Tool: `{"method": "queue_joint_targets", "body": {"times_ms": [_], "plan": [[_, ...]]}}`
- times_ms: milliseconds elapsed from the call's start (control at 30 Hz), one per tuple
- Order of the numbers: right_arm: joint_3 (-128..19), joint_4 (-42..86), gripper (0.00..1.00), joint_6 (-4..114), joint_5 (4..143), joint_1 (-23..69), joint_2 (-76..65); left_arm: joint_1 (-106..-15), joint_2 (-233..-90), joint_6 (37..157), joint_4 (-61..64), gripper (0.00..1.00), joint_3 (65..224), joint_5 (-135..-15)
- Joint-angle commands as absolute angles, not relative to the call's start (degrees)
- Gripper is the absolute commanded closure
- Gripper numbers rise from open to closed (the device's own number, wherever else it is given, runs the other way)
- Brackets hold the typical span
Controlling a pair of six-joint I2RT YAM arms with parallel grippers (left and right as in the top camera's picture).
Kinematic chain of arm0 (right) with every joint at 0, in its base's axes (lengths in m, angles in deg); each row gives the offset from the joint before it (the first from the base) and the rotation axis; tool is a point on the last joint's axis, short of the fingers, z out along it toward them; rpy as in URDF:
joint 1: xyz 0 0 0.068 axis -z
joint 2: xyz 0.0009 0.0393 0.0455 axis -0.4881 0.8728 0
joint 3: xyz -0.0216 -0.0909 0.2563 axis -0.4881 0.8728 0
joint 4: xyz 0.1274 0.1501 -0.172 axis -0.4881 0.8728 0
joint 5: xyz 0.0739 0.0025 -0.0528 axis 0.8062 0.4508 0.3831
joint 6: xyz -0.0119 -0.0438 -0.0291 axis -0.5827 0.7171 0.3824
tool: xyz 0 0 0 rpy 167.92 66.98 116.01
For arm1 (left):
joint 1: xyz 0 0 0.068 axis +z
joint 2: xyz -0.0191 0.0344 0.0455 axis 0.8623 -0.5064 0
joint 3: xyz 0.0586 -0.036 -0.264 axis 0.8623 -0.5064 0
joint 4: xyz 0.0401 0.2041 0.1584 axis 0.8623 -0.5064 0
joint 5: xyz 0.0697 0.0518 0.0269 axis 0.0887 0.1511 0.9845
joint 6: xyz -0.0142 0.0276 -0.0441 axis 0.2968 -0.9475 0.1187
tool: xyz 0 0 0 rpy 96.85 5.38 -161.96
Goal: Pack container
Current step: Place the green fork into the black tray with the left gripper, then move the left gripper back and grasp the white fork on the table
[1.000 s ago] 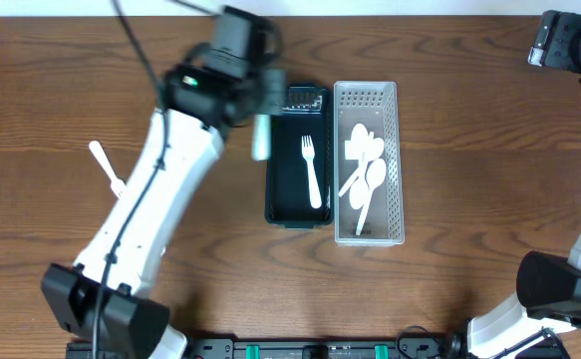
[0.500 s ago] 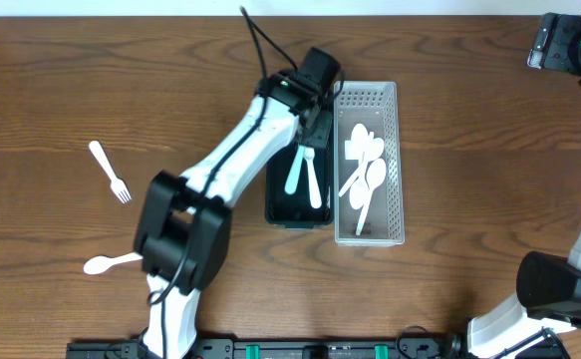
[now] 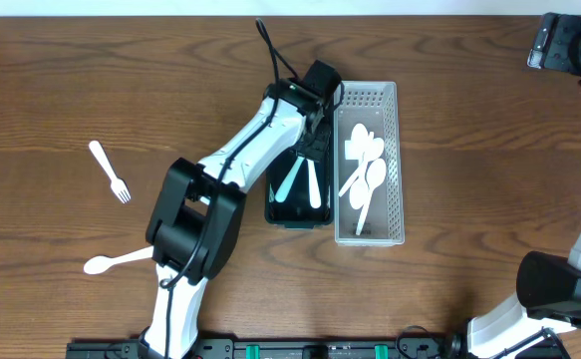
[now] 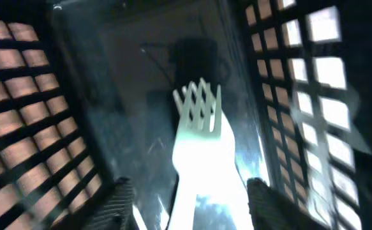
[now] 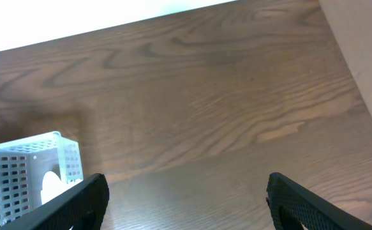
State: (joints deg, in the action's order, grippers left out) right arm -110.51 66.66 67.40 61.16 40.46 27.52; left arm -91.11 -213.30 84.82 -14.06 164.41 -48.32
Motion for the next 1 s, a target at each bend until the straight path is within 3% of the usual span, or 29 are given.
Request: {"method": "queue_joint_targets", "body": {"times_ms": [0,100,200,500,667,967], "plan": [[-111.0,66.9,0.18,68.1,61.1,40.9,27.7,-90.3,-203.4,81.6,-15.8,0.31,169.1,-43.3],[-111.0,66.9,0.17,68.1,61.1,41.0,27.7,-88.2,-196.1,81.2,-17.6,0.25,170.9,-38.4],[-111.0,67.1,0.17,68.1,61.0,41.3,27.7,-83.0,-188.1,82.2,-19.8,0.14,170.9,-35.2],[-111.0,67.9,0.17,68.1,61.1,41.6,27.7,-51.5,-180.1,97.0,-36.0,0.12,170.3,-35.3],[-111.0,68.0,0.17,68.1,61.1,41.6,27.7,-37.5,-182.4,98.9,-36.2,0.1,164.2,-44.1],[-111.0,68.3,0.18,68.1,61.1,41.6,27.7,-32.3,-188.9,98.6,-22.3,0.09,146.4,-47.0]]}}
